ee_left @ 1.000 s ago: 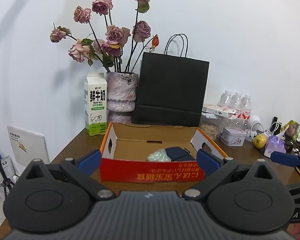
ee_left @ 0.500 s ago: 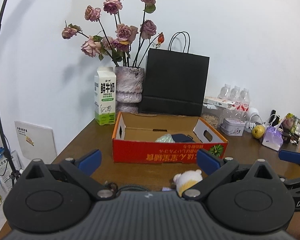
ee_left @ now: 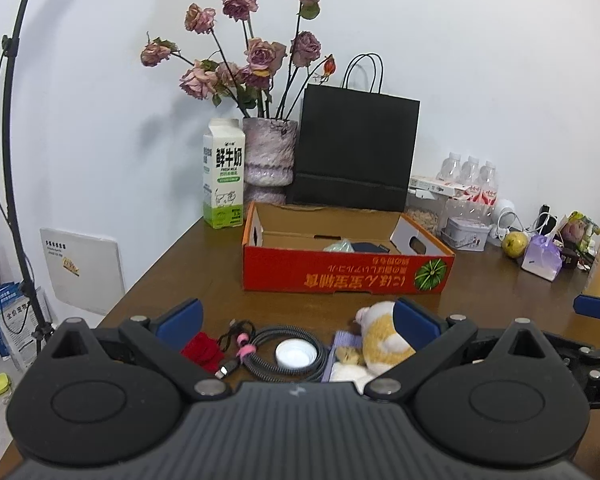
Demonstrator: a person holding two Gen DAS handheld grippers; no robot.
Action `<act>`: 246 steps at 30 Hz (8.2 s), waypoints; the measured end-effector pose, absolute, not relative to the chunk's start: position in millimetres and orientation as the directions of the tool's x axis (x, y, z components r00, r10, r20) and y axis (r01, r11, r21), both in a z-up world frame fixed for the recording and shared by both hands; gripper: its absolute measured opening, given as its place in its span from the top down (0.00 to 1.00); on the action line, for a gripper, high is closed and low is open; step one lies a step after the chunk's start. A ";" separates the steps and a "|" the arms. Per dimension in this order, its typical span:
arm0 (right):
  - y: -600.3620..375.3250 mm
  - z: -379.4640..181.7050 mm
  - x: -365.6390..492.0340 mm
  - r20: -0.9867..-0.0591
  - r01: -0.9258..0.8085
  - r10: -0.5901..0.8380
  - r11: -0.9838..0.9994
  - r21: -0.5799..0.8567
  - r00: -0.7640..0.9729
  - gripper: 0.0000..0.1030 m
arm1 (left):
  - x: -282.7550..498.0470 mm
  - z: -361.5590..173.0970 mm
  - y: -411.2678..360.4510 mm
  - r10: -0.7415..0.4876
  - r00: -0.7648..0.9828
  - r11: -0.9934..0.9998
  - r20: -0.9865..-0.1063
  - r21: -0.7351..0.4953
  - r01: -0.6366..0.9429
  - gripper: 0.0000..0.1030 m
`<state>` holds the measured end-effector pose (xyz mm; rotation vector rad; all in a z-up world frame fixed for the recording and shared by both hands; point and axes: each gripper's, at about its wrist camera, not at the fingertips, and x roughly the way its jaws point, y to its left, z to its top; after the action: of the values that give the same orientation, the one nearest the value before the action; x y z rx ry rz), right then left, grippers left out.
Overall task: Organize objects
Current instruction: 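Grasp the lilac fuzzy cloth with the right gripper, then grasp the white cloth with the left gripper while the right gripper holds the lilac cloth, then hold the white cloth and lilac cloth in both grippers, then carry the white cloth and lilac cloth with both grippers over the red box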
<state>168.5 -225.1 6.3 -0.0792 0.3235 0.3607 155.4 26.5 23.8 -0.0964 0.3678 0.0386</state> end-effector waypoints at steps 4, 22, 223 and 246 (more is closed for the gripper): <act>-226.0 3.4 158.4 -0.332 -0.359 0.332 0.933 -0.022 0.883 0.00 | 145.8 19.9 29.3 0.027 0.928 0.994 -0.371 -0.087 -0.064 0.00; -232.4 -16.0 138.3 -0.388 -0.346 0.308 0.938 -0.032 0.869 0.00 | 122.9 4.1 35.7 0.031 0.911 0.992 -0.412 -0.095 -0.077 0.00; -261.3 -55.6 182.8 -0.350 -0.267 0.260 0.963 0.028 0.900 0.70 | 193.8 -64.8 -51.8 -0.047 0.836 0.994 -0.546 0.058 0.093 0.47; -248.6 -40.8 185.3 -0.274 -0.322 0.311 0.947 0.003 0.910 0.70 | 176.3 5.9 -35.1 -0.051 0.937 0.997 -0.346 0.041 0.070 0.52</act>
<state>185.3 -248.6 -40.8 -0.0426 0.2756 0.3263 176.3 -35.1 5.9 0.0531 0.3517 -0.0619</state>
